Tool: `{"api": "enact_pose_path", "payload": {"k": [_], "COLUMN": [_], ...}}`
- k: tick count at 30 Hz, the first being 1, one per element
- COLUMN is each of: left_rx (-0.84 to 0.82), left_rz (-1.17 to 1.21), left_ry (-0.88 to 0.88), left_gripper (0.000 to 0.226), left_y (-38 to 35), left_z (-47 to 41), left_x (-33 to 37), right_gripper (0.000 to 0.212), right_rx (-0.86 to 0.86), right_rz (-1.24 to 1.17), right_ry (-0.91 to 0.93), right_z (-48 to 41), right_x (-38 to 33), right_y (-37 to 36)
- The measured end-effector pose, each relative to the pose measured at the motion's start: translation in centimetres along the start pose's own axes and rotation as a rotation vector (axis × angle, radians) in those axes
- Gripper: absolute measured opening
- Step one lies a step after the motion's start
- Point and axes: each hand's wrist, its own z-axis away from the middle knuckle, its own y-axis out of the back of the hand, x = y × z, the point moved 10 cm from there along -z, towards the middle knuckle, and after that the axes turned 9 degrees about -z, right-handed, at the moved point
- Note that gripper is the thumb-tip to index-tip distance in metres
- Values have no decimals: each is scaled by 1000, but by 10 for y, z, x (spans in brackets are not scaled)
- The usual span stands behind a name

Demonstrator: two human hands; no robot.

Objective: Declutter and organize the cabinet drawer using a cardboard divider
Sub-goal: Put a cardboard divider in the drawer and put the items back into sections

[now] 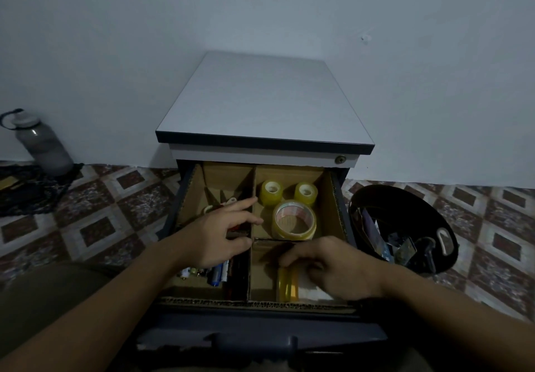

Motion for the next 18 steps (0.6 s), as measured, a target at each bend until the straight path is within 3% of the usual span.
{"api": "enact_pose_path", "payload": {"k": [4, 9, 13, 18], "left_rx": [110, 294, 370, 363], "left_rz": [2, -76, -125, -18], "left_ry": [0, 95, 276, 334], "left_gripper": [42, 40, 41, 49], "left_y": [12, 39, 48, 42], "left_z": [16, 35, 44, 50], "left_x": [-6, -27, -54, -80], "right_gripper": [31, 25, 57, 67], "right_rx": [354, 618, 662, 556], "right_rz": [-280, -146, -74, -305], "right_ry": [42, -143, -422, -475], "right_z": [16, 19, 12, 6], "right_x": [1, 26, 68, 82], "right_y": [42, 82, 97, 75]}}
